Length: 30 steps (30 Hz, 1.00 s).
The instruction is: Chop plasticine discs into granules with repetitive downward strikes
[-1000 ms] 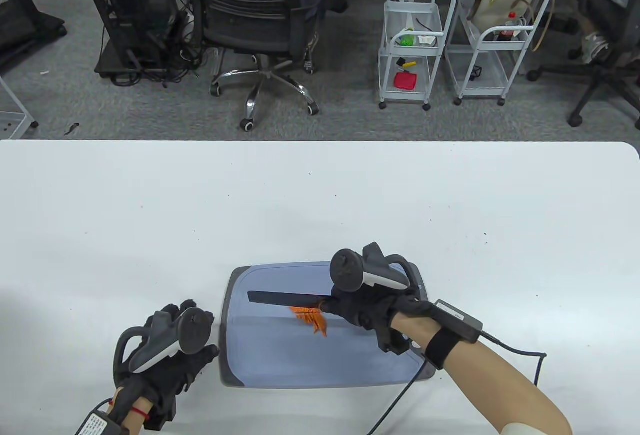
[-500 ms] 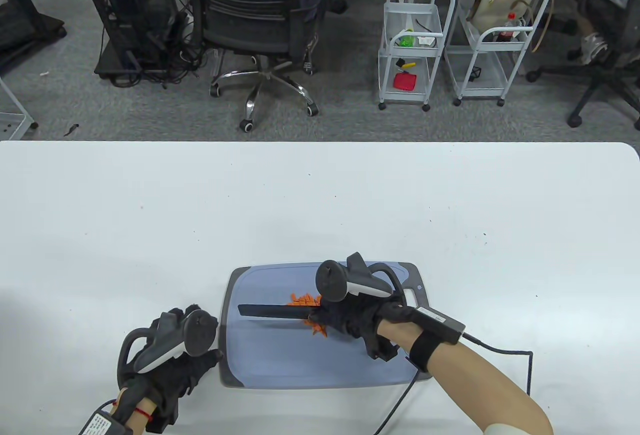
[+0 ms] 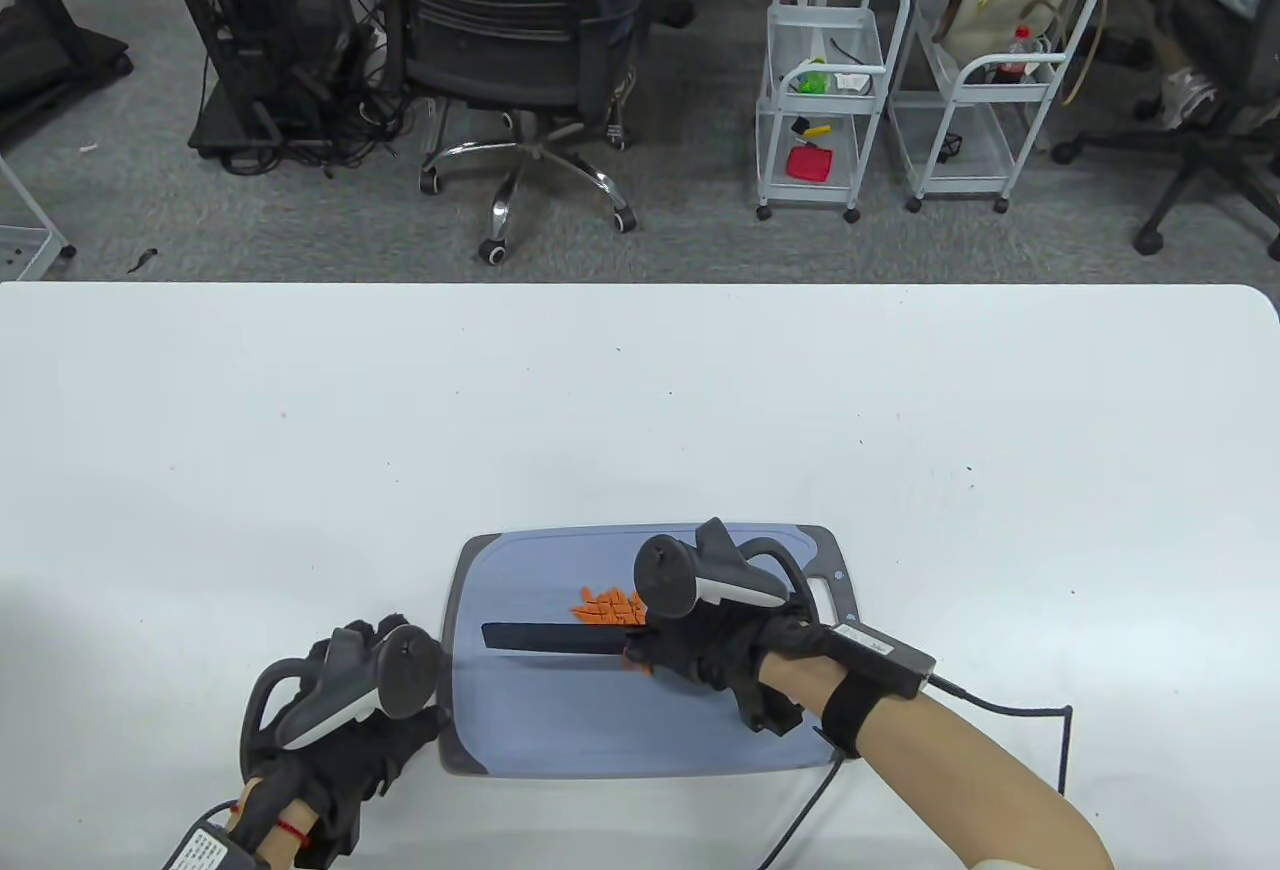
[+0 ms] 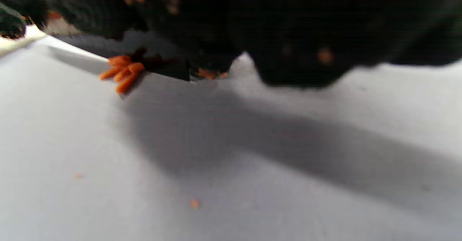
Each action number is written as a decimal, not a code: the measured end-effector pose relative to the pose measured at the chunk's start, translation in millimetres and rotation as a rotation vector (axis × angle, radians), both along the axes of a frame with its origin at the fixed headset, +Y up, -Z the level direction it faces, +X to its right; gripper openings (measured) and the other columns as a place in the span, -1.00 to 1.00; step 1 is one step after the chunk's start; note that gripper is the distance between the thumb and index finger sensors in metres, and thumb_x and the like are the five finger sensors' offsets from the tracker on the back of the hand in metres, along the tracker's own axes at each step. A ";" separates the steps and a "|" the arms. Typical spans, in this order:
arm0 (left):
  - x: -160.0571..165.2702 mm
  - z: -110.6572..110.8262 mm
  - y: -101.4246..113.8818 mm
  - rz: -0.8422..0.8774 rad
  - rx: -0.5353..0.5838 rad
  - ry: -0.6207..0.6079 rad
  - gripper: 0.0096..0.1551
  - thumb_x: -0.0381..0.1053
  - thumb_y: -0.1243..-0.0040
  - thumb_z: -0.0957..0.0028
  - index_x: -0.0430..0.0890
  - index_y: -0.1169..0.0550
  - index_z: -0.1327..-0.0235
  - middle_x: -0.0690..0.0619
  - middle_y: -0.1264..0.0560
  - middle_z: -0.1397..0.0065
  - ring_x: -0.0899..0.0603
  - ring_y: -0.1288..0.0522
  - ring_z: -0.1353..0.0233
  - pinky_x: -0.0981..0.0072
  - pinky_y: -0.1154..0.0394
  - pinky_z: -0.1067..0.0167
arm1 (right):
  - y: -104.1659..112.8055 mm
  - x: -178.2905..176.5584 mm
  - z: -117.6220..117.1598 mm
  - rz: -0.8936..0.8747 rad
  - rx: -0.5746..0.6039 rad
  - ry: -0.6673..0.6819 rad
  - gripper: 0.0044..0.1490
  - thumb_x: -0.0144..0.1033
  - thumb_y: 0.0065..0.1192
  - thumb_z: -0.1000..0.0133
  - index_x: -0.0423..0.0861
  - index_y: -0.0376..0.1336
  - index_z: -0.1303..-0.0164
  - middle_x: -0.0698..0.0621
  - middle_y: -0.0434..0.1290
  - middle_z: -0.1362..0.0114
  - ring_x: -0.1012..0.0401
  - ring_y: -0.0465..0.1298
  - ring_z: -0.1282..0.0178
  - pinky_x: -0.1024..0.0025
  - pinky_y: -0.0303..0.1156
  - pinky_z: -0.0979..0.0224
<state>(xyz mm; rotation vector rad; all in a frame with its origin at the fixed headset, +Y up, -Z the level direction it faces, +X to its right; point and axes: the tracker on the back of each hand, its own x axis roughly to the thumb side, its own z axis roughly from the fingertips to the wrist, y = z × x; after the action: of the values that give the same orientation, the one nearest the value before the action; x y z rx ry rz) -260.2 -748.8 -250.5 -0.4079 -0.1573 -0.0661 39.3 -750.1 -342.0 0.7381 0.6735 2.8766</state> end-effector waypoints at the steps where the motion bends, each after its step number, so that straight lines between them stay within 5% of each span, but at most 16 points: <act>1: 0.1 0.9 -0.3 -0.003 -0.005 -0.002 -0.09 0.41 0.01 0.19 0.16 -0.32 -0.52 -0.13 -0.14 -0.77 -0.45 -0.17 -0.65 -0.39 -0.13 -0.48 | 1.6 0.9 0.4 0.000 0.012 -0.001 -0.27 0.29 0.27 0.06 -0.09 0.49 0.00 0.09 0.65 0.36 0.20 0.71 0.69 0.07 0.67 0.27; 4: 0.8 4.6 1.9 -0.007 0.002 -0.008 -0.09 0.41 0.01 0.19 0.16 -0.32 -0.52 -0.13 -0.15 -0.77 -0.45 -0.18 -0.65 -0.39 -0.13 -0.48 | 27.3 16.6 7.0 -0.069 0.051 -0.054 -0.27 0.29 0.27 0.07 -0.08 0.50 0.01 0.09 0.65 0.36 0.20 0.72 0.69 0.07 0.67 0.28; 7: 4.4 4.5 2.3 -0.005 0.002 -0.022 -0.09 0.40 0.01 0.19 0.15 -0.31 -0.53 -0.13 -0.14 -0.77 -0.45 -0.18 -0.65 -0.39 -0.13 -0.48 | 37.1 27.8 17.3 0.056 0.110 -0.022 -0.28 0.27 0.30 0.07 -0.09 0.51 0.01 0.06 0.66 0.36 0.17 0.72 0.68 0.04 0.66 0.26; 11: 7.8 6.6 -0.3 -0.022 -0.017 -0.044 -0.08 0.40 0.01 0.19 0.15 -0.31 -0.53 -0.13 -0.14 -0.77 -0.45 -0.18 -0.65 -0.39 -0.13 -0.48 | 16.1 27.4 25.9 0.177 0.147 0.025 -0.28 0.26 0.31 0.08 -0.09 0.50 0.01 0.06 0.65 0.36 0.17 0.72 0.68 0.03 0.66 0.27; 14: 8.2 6.3 0.0 -0.014 -0.017 -0.043 -0.09 0.40 0.01 0.19 0.15 -0.31 -0.53 -0.14 -0.14 -0.77 -0.45 -0.18 -0.65 -0.39 -0.13 -0.48 | -2.4 17.2 28.2 0.025 0.149 0.013 -0.26 0.26 0.39 0.13 -0.10 0.46 0.01 0.07 0.63 0.39 0.18 0.70 0.72 0.03 0.66 0.29; 19: 6.1 5.9 -0.9 0.013 -0.019 -0.035 -0.09 0.40 0.01 0.19 0.15 -0.32 -0.52 -0.13 -0.14 -0.77 -0.45 -0.18 -0.65 -0.39 -0.13 -0.48 | 1.8 7.3 21.7 0.023 0.123 -0.009 -0.29 0.26 0.36 0.10 -0.08 0.49 0.01 0.08 0.65 0.38 0.19 0.72 0.69 0.05 0.67 0.27; 22: 5.0 7.7 2.1 0.001 -0.002 -0.045 -0.09 0.40 0.01 0.19 0.15 -0.31 -0.52 -0.14 -0.14 -0.77 -0.45 -0.18 -0.65 -0.39 -0.13 -0.48 | 21.9 14.3 24.7 -0.027 0.178 -0.062 -0.29 0.28 0.35 0.10 -0.07 0.51 0.03 0.09 0.66 0.39 0.20 0.72 0.70 0.06 0.67 0.28; 25: 8.0 8.3 3.8 0.005 0.007 -0.056 -0.09 0.40 0.01 0.19 0.15 -0.31 -0.53 -0.13 -0.14 -0.77 -0.45 -0.17 -0.65 -0.39 -0.12 -0.48 | 34.4 17.5 18.2 0.108 0.179 -0.092 -0.29 0.26 0.37 0.09 -0.09 0.51 0.02 0.06 0.66 0.37 0.17 0.72 0.68 0.04 0.66 0.26; 28: 12.0 10.5 2.4 -0.011 0.000 -0.073 -0.09 0.40 0.01 0.19 0.16 -0.31 -0.53 -0.13 -0.14 -0.77 -0.45 -0.17 -0.65 -0.39 -0.13 -0.48 | 13.1 16.3 13.9 0.174 0.129 -0.060 -0.28 0.27 0.33 0.10 -0.08 0.48 0.01 0.09 0.65 0.37 0.19 0.72 0.69 0.05 0.68 0.27; 30: 13.6 11.2 2.0 -0.011 0.000 -0.073 -0.09 0.40 0.01 0.19 0.16 -0.31 -0.53 -0.13 -0.14 -0.77 -0.45 -0.17 -0.66 -0.39 -0.13 -0.48 | -1.2 14.2 11.0 0.056 0.127 -0.068 -0.25 0.27 0.37 0.16 -0.10 0.45 0.03 0.08 0.63 0.40 0.18 0.72 0.72 0.03 0.68 0.29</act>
<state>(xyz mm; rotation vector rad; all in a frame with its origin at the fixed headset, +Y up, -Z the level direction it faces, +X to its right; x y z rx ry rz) -246.6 -746.7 -239.4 -0.4071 -0.2272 -0.0921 53.5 -751.2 -331.0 0.6425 0.5161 3.0029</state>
